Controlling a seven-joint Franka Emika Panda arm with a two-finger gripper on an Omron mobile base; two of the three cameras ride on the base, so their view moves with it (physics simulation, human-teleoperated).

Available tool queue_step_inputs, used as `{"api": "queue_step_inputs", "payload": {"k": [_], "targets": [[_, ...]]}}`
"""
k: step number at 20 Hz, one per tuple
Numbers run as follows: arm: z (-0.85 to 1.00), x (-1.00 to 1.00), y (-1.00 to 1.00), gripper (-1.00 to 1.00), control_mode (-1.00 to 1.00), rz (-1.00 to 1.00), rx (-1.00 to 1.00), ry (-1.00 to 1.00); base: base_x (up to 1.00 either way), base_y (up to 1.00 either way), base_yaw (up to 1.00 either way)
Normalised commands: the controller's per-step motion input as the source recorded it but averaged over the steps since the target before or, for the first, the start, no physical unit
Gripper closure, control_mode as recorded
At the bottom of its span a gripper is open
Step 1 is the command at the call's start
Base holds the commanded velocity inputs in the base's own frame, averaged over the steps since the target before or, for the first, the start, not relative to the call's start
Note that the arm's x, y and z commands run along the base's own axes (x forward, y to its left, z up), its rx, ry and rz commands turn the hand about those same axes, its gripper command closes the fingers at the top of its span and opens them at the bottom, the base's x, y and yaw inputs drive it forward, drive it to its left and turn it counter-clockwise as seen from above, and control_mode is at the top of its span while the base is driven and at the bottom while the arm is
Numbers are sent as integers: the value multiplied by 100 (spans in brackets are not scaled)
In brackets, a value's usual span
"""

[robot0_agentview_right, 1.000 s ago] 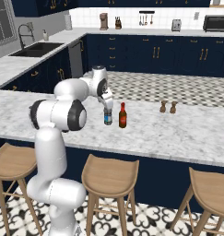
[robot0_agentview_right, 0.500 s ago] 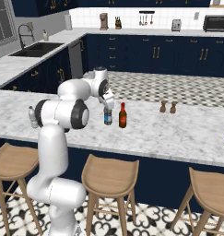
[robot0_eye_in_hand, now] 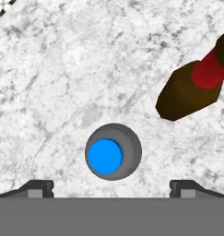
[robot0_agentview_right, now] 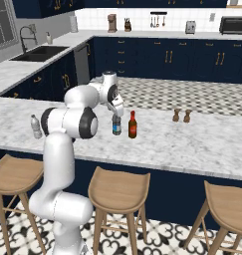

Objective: Move the plastic bottles in the middle to the plastics group, and the glass bottles in the middle to the glass group.

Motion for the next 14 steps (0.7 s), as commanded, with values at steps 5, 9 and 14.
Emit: {"api": "queue_step_inputs", "payload": {"k": [5,9,14], "targets": [[-19,0,-1,-100,-100,0,0,4,0,0,0],[-20,0,-4,-100,-100,0,0,5,0,0,0],[-3,0,-10,-100,-100,0,0,3,0,0,0]]}}
